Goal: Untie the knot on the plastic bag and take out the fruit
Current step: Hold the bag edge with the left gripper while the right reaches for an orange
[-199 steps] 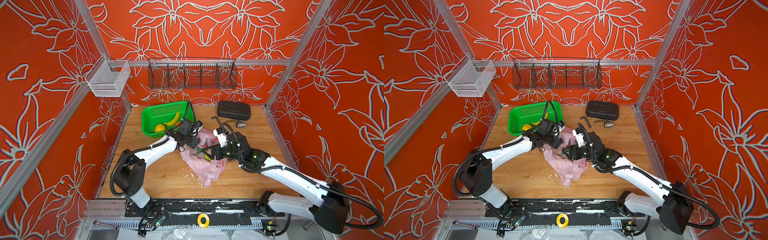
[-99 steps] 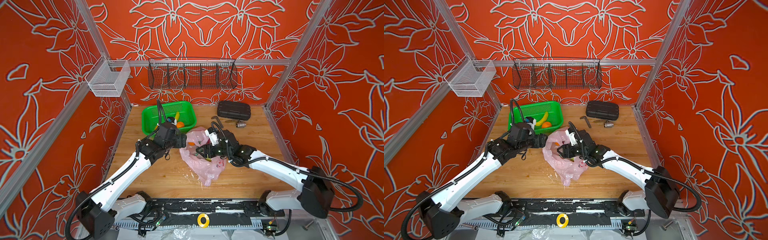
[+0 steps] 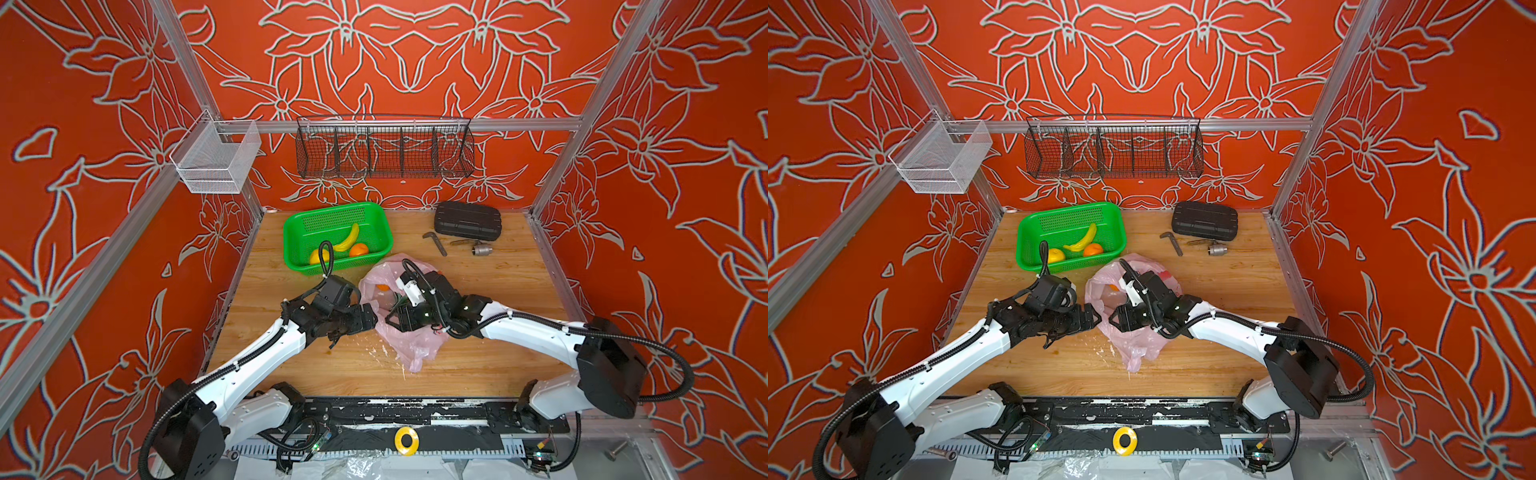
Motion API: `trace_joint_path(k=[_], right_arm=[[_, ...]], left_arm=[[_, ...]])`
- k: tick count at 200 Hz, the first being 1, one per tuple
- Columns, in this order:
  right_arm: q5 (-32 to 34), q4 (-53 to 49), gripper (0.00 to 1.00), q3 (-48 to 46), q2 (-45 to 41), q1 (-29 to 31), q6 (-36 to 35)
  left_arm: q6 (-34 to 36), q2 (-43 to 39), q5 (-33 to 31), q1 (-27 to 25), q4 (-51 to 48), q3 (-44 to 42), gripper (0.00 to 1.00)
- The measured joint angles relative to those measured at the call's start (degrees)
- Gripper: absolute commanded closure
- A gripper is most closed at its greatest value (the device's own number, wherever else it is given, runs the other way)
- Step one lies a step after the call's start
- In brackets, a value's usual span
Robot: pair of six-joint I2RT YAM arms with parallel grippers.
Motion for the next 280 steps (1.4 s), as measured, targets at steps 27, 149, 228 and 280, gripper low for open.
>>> trace_joint_path(k=[27,149,228,280], right_arm=[[-1.73,-1.05,0.41,-0.59,1.25,2.71,-0.09],[-1.31,2.67,0.35,-6.60,-6.23,6.73,2.84],[21.27,-5.73,0.39,1.64,-7.13,6.16,2.49],[22.27,-12.41,0.56,9.11,4.09,5.92,5.99]], left_arm=[[-0.22,2.12,1.44,0.00,2.21,-0.17,0.03],[-0.68,10.93,5.46,0.00,9.94,-2.08,0.29],[0.39,13.70,9.64,0.00,12.31,-3.63,1.00],[0.81,13.70,9.57,0.00,9.57,-8.02,1.00]])
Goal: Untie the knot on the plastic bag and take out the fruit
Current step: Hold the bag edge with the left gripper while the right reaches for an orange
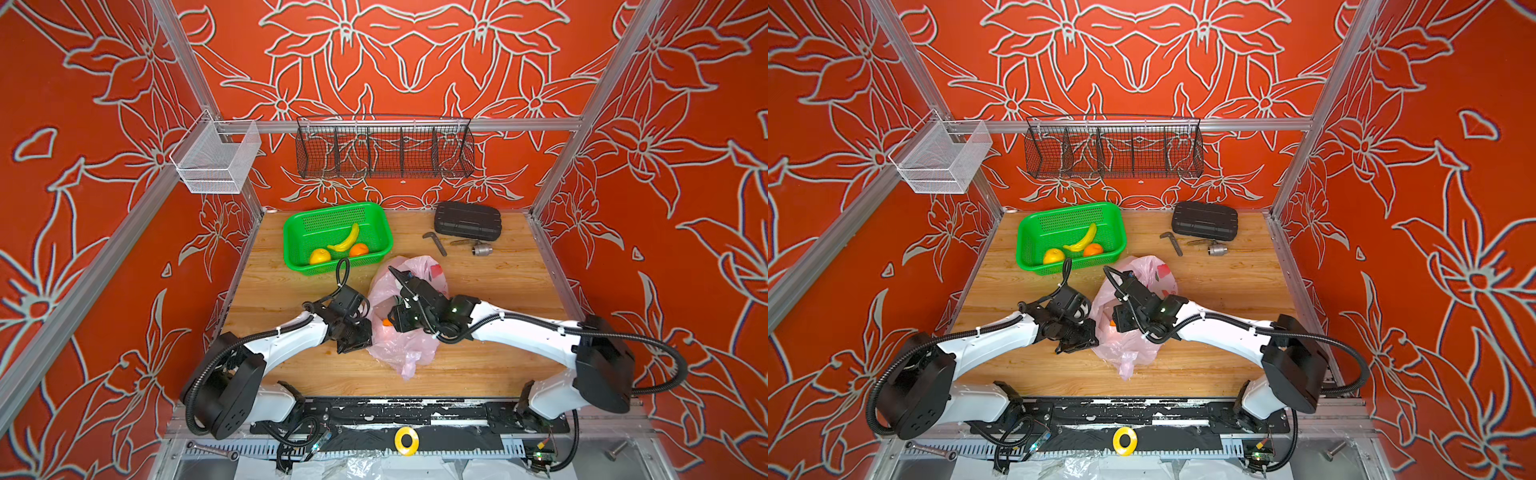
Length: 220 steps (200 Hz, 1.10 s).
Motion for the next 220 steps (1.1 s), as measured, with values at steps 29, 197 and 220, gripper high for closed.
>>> trace_joint_path(k=[29,197,220], right_arm=[[-0.33,-3.76,0.57,3.74,4.79,0.00,2.47],[-4.85,5.68,0.42,4.04,14.78,0.66,13.16],[-4.59,7.98,0.52,2.84,14.40,0.66,13.40]], left_arm=[[0.46,0.00,-0.39,0.00,-1.99,-0.52,1.00],[1.95,1.11,-1.62,0.00,-3.26,-0.66,1.00],[2.08,0.46,-2.38,0.00,-3.72,-0.70,1.00]])
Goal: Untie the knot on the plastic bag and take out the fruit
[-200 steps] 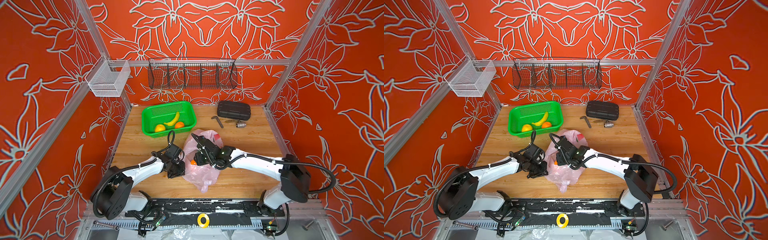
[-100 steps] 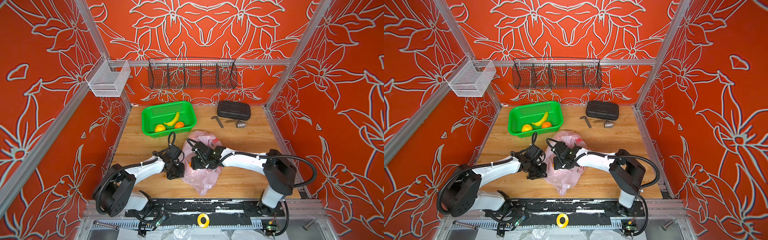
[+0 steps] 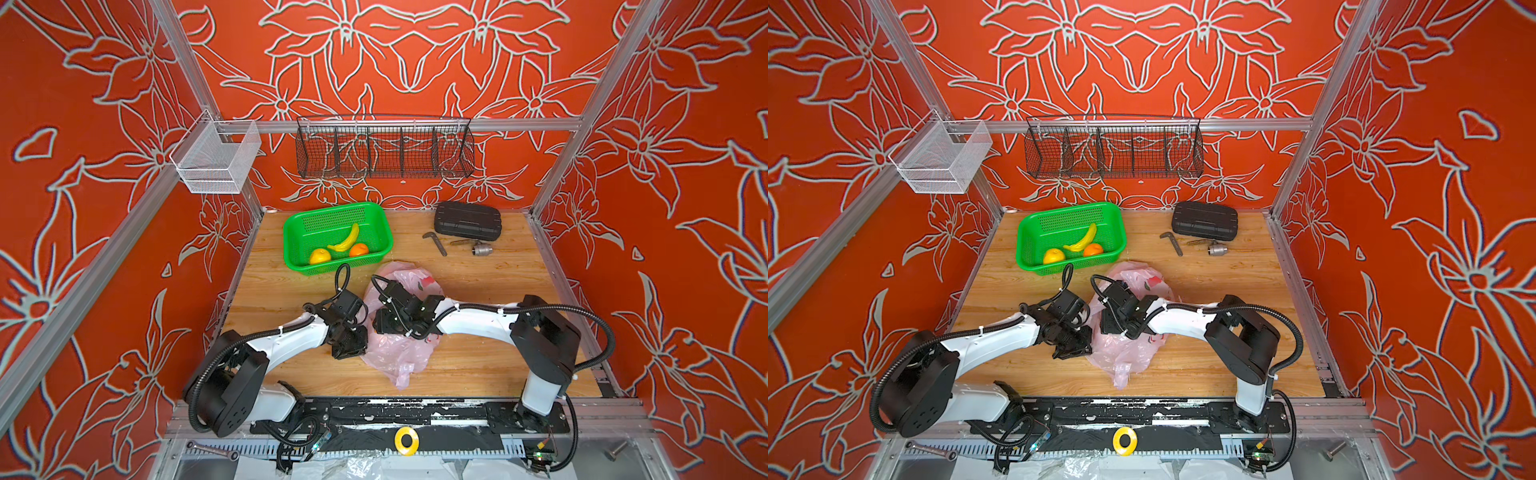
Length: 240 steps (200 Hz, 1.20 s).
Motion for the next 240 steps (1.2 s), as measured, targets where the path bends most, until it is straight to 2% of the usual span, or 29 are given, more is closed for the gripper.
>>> trace_joint_path(k=[28,86,120,144,186,215,240], right_arm=[[1.27,2.89,0.64,-3.32,-2.64,0.00,0.63],[2.91,5.55,0.66,-8.81,-9.73,-1.64,0.83],[3.91,7.06,0.66,-10.62,-15.08,-2.69,1.05],[4.00,7.76,0.65,-12.61,-19.39,-3.48,1.73],[0.70,7.93,0.65,-14.01,-25.77,-4.66,2.73],[-2.05,8.15,0.65,-14.03,-29.42,-5.66,3.72],[-3.19,7.72,0.65,-13.49,-32.11,-7.04,3.87]], left_arm=[[-0.02,-0.68,-0.59,0.00,-0.20,0.00,1.00],[-0.02,-3.82,-2.23,0.00,-0.72,0.00,1.00],[0.46,-6.10,-3.82,-0.02,-1.22,0.00,0.55],[0.50,-9.70,-5.31,-0.04,-1.46,0.33,0.38],[6.56,-22.56,-6.82,-0.04,2.51,1.05,0.27],[16.41,-31.52,-5.79,-0.04,11.76,0.61,0.22],[26.03,-34.86,-4.04,-0.04,18.51,0.48,0.16]])
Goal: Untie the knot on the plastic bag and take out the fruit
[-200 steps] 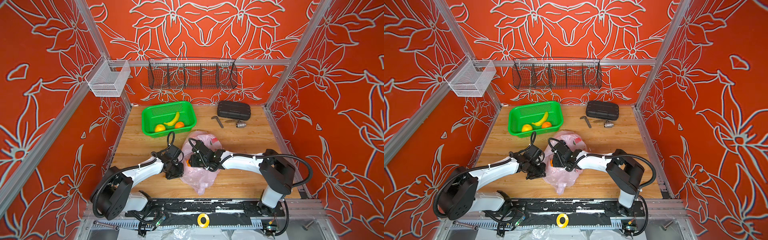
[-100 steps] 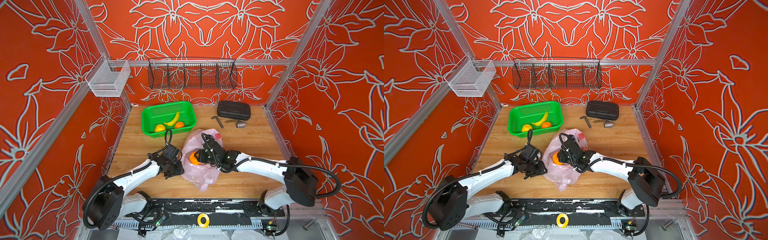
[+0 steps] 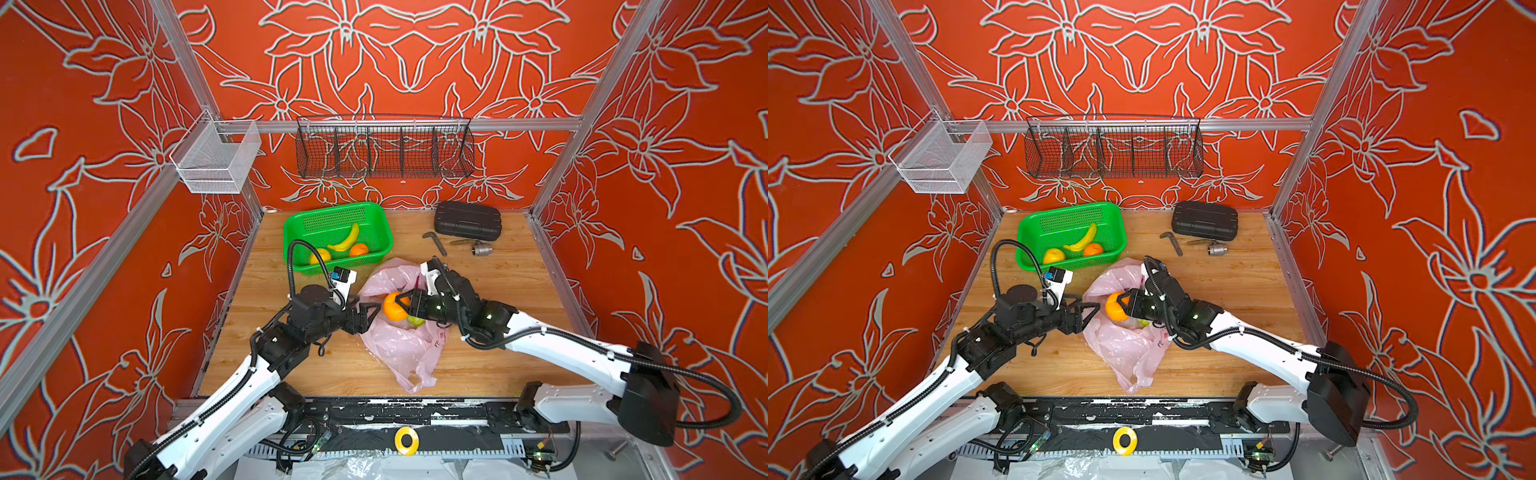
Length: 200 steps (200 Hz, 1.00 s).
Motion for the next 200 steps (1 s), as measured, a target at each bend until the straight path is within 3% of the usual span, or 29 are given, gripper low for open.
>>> trace_joint_path(k=[33,85,135,172,200], right_arm=[[-1.88,-1.36,0.65,5.05,-0.52,-3.45,-0.24],[-5.90,-2.54,0.65,12.81,-0.50,-7.06,-1.84],[-9.31,-2.60,0.65,15.30,-0.22,-7.15,-3.30],[-11.76,-2.14,0.63,15.30,1.16,-7.15,-3.13],[-12.13,-1.40,0.60,15.30,1.22,-7.15,-3.02]], left_arm=[[11.32,0.31,2.51,-0.13,7.43,0.02,0.00],[26.40,11.37,3.74,-1.55,11.13,8.72,0.02],[32.59,16.98,5.07,-1.62,14.82,13.18,0.00],[34.51,19.65,8.35,-1.64,14.58,15.96,0.21],[34.91,20.92,9.62,-1.84,13.07,18.29,0.30]])
